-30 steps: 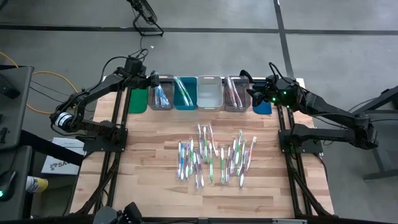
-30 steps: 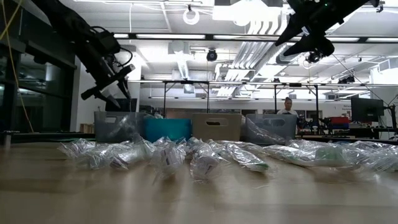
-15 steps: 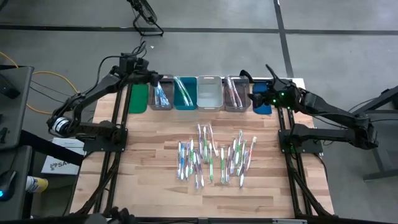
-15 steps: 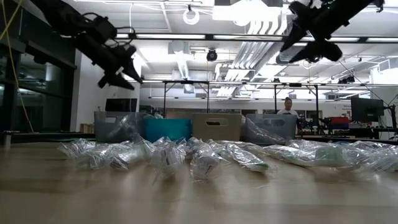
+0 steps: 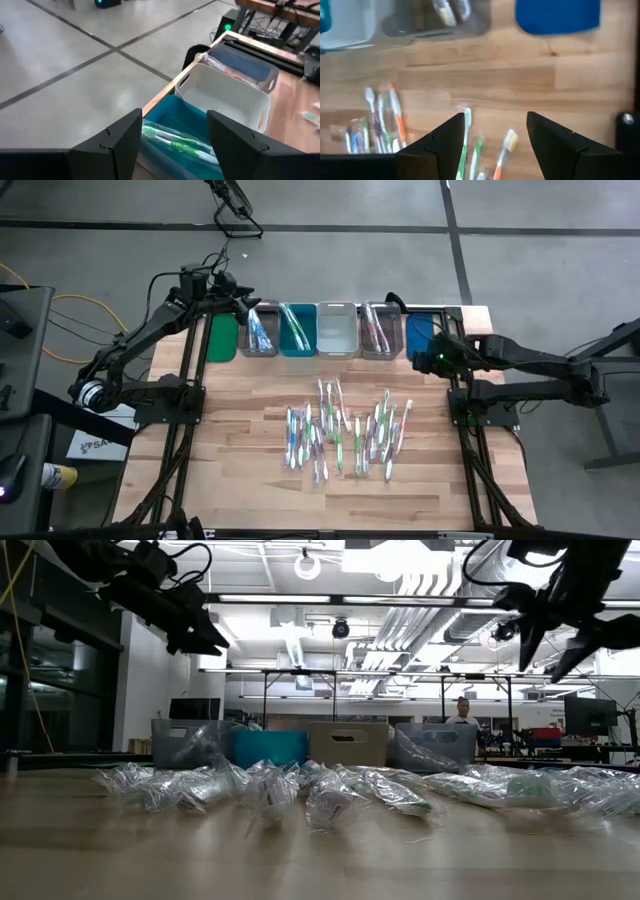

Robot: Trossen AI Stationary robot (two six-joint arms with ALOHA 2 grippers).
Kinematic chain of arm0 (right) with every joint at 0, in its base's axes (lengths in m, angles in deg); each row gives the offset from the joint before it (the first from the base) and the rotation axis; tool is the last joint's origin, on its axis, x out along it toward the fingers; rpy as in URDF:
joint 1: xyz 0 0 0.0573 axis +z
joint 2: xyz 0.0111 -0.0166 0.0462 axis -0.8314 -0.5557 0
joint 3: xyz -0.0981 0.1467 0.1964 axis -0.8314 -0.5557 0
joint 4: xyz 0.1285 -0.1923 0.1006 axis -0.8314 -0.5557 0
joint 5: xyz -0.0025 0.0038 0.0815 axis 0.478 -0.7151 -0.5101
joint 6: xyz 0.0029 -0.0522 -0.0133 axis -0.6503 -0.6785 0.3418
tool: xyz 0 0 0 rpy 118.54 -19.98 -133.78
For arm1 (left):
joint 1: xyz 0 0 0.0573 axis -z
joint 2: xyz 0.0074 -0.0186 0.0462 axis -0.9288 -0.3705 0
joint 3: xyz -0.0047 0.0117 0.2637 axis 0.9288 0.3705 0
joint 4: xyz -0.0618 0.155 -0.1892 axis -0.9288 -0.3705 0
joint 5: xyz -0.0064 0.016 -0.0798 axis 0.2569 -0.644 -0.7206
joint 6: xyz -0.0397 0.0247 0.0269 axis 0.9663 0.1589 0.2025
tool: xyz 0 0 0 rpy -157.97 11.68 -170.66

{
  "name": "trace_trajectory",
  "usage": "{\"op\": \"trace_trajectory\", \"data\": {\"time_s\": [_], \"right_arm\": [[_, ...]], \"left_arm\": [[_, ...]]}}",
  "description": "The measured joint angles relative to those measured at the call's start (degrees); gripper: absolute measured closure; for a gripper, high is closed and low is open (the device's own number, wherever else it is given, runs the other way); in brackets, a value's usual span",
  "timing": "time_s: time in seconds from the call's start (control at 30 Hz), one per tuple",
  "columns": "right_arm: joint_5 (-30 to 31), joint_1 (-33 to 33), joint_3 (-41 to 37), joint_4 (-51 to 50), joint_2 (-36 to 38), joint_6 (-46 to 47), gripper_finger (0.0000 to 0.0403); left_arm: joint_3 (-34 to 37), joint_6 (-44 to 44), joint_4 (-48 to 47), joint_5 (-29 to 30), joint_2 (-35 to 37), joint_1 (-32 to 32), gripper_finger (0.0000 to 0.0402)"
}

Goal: Pick & Place Toothbrushes
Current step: Put the orange toothbrush into the right black bin

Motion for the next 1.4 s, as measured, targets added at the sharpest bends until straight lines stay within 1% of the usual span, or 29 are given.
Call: {"op": "trace_trajectory", "data": {"time_s": [0.13, 0.23, 0.33, 0.5, 0.7, 0.8, 0.97, 1.13, 1.4], "right_arm": [[2.6, 4.9, 0.0, -0.5, -2.0, 7.6, 0.0196], [3.4, 8.0, 0.0, -0.6, -4.5, 12.6, 0.0196], [3.2, 11.4, 0.0, -0.6, -8.0, 17.6, 0.0196], [1.3, 16.7, 0.0, -0.6, -14.7, 26.0, 0.0196], [0.0, 21.5, 0.0, -0.5, -21.6, 34.3, 0.0196], [-0.5, 22.6, 0.0, -0.2, -24.9, 36.3, 0.0196], [-0.9, 22.7, 0.0, 1.7, -29.9, 36.4, 0.0196], [-1.8, 22.7, -0.1, 5.7, -34.1, 36.4, 0.0196], [-3.4, 22.6, -4.8, 12.5, -35.5, 37.8, 0.0196]], "left_arm": [[0.0, -2.2, -0.1, -0.9, 0.0, 0.0, 0.0183], [0.0, -3.3, -0.2, -1.3, 0.0, 0.0, 0.0183], [0.0, -3.5, -0.3, -1.6, 0.0, 0.0, 0.0183], [0.0, -5.7, -0.3, -2.1, 0.0, 0.0, 0.0183], [0.0, -7.5, -0.3, -3.2, 0.0, 0.0, 0.0183], [0.0, -8.4, -0.3, -3.9, 0.0, 0.0, 0.0183], [0.0, -9.5, -0.4, -4.1, 0.0, 0.0, 0.0183], [0.0, -9.7, -1.2, -4.1, 0.0, 0.0, 0.0183], [0.0, -11.2, -2.1, -4.1, 0.0, 0.0, 0.0183]]}}
